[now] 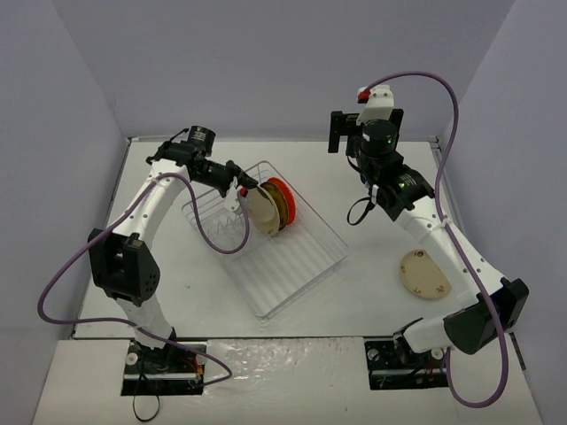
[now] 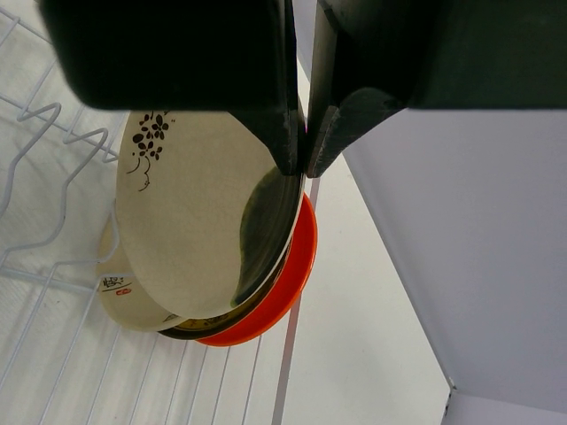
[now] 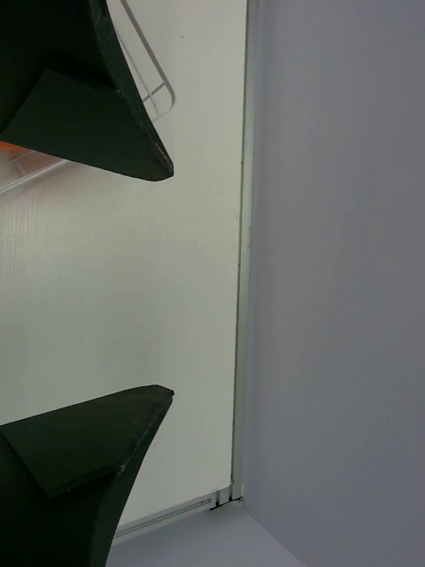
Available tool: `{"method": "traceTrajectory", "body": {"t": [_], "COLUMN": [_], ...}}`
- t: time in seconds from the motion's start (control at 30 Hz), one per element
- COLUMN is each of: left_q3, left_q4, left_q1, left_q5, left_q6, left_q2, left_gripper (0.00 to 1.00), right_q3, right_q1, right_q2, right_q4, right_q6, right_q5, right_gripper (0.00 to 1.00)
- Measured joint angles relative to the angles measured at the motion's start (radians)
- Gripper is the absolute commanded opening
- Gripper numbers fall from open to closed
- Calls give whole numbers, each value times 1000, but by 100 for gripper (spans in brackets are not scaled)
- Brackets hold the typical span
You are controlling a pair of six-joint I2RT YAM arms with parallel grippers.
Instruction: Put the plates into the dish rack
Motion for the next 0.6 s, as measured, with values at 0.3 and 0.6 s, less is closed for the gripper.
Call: {"method": "traceTrajectory", "body": {"t": [0.3, 0.6], "left_q3": [7, 7], "left_q4": [0, 2], "left_q1": [-1, -8], "left_q5": [21, 20], "left_q6": [0, 1], "left_q2": [-1, -15], "left_gripper": [0, 0], "right_q3": [2, 13], "right_q1": [0, 0], "right_q2": [0, 0], "right_q4": [-1, 0], "right_q6": [0, 0], "right_q5": [0, 0], "right_gripper": [97, 97]}}
